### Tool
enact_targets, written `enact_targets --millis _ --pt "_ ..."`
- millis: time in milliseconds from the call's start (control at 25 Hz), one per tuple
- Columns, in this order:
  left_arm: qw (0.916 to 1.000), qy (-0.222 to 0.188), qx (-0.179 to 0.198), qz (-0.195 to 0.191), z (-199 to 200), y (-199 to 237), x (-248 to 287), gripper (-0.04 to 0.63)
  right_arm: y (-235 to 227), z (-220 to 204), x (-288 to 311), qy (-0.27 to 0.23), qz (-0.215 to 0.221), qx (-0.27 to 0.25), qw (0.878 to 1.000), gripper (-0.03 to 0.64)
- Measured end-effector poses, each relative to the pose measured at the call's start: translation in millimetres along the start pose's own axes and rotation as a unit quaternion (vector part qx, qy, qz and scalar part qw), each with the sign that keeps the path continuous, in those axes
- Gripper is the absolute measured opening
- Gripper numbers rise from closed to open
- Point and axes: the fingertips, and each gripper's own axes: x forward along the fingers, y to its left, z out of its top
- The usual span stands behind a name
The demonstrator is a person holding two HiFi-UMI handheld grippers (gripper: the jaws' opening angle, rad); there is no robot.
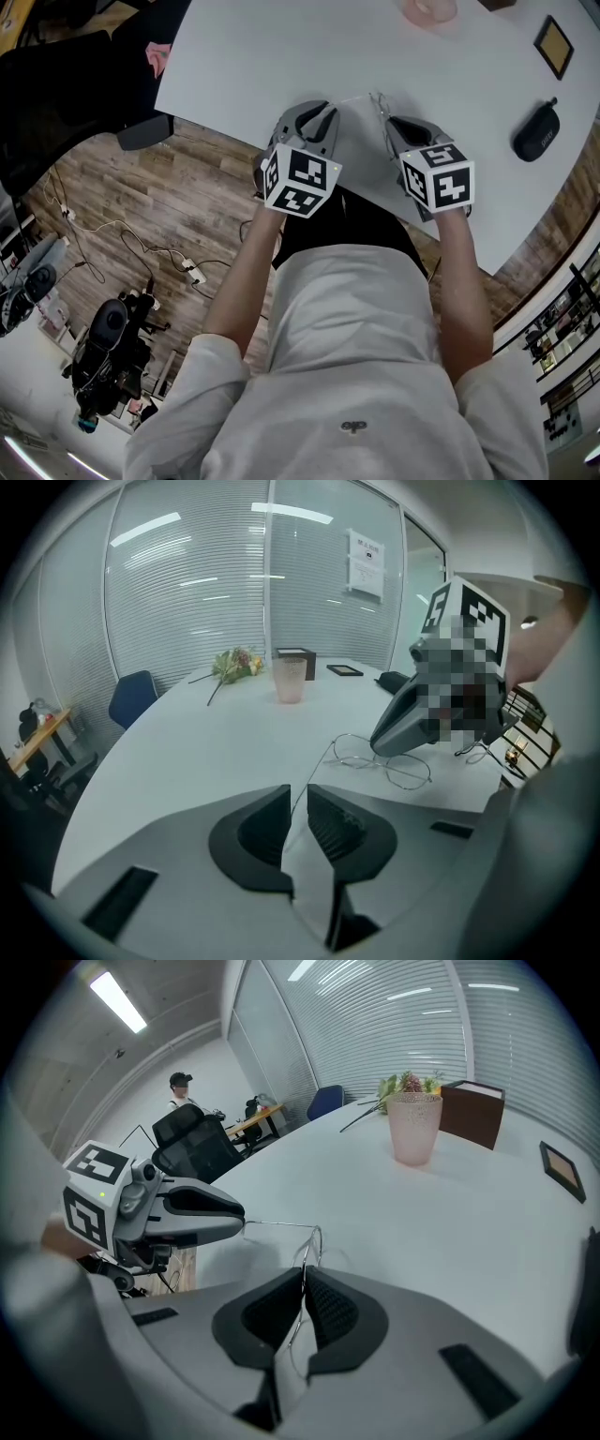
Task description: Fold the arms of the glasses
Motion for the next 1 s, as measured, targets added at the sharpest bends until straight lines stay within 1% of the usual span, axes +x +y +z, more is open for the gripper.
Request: enact_targets --millis 440,1000 --pt "0.9998 0.019 -0.002 -0.001 -12.9 8.1 10.7 0.060 -0.3 0.8 1.0 0.001 -0.003 0.001 1.000 0.018" --pt "0.9998 0.015 -0.008 -0.006 -15.6 2.3 9.0 0.049 -1.5 2.7 -0.1 -0.002 -0.003 0.008 1.000 0.018"
